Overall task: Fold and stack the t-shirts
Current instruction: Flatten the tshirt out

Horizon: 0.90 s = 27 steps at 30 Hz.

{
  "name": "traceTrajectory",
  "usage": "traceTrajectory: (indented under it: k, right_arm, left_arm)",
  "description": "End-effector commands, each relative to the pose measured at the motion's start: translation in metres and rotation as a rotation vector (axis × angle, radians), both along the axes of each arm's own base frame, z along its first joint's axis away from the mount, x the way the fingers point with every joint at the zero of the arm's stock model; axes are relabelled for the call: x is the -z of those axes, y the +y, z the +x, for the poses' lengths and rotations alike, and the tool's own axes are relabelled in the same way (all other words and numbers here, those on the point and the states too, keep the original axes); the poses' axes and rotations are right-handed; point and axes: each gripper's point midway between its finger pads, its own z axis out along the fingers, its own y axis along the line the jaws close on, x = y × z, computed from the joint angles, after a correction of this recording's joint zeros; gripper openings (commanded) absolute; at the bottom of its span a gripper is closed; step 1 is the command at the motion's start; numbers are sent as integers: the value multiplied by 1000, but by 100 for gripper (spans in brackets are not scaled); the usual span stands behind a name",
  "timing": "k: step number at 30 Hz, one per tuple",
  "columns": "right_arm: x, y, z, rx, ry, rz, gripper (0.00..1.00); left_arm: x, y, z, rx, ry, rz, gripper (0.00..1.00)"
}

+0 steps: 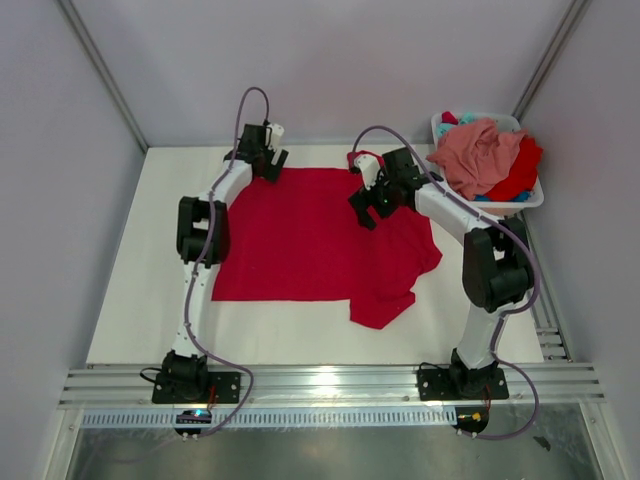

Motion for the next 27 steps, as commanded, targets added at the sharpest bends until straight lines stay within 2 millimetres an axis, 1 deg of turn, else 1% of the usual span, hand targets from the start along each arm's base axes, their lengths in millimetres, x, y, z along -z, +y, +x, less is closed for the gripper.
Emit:
traceTrajectory:
  k: [1,2,4,5,8,9,12,13,14,15,16,17,18,19,20,21,22,23,24,25,26,27]
  right_arm:
    - [-4,-2,27,48,-97,-15,100]
    - [0,-2,32,59,-101,-16,99]
    - [7,-2,36,73,-94,-22,99]
    - [12,-2,40,86,-92,-22,99]
    - [18,-7,45,119,-106,-41,100]
    - [21,-8,46,130,-107,-46,99]
    - [22,-15,49,160,-118,-70,99]
    - [21,-20,50,189,-127,-95,99]
    - [19,-26,52,214,-136,-111,99]
    - [12,-31,53,239,-155,-122,99]
    - [14,-43,51,281,-169,-167,99]
    - [8,-58,56,341,-218,-217,99]
    - [4,-66,56,372,-247,-246,99]
    - [1,-78,50,412,-269,-278,99]
    - [-3,-85,51,446,-297,-299,99]
    - [-7,-99,49,498,-315,-349,99]
    - [-10,-105,46,534,-323,-363,99]
    - [-12,-112,40,558,-318,-383,99]
    - [-14,-119,36,585,-318,-406,99]
    - [-10,-122,27,600,-291,-419,99]
    - [-14,-125,22,614,-291,-417,99]
    - [-17,-131,16,646,-293,-435,99]
  left_arm:
    - [-58,-4,-3,6,-65,-56,99]
    - [-72,-6,-3,12,-84,-67,99]
    - [-83,-8,-4,14,-93,-72,99]
    - [-94,-8,-5,18,-109,-76,99]
    - [-103,-11,-9,30,-118,-85,99]
    - [-113,-11,-10,32,-132,-85,99]
    - [-129,-10,-10,34,-158,-66,99]
    - [-134,-11,-12,36,-151,-67,99]
    - [-137,-13,-15,40,-141,-83,99]
    - [-138,-16,-19,47,-123,-98,99]
    - [-144,-18,-27,54,-108,-112,99]
    - [-137,-20,-41,69,-49,-121,99]
    - [-136,-21,-49,68,-31,-136,98]
    - [-132,-18,-68,67,4,-139,98]
    - [-132,-16,-75,68,1,-139,98]
    - [-133,-23,-85,101,13,-171,98]
    - [-112,-21,-104,110,71,-169,98]
    - [-133,-20,-116,125,40,-179,98]
    - [-135,-24,-126,153,48,-198,98]
    - [-119,-23,-143,169,100,-197,98]
    - [-130,-23,-155,186,98,-204,98]
    - [-116,-25,-175,206,169,-216,98]
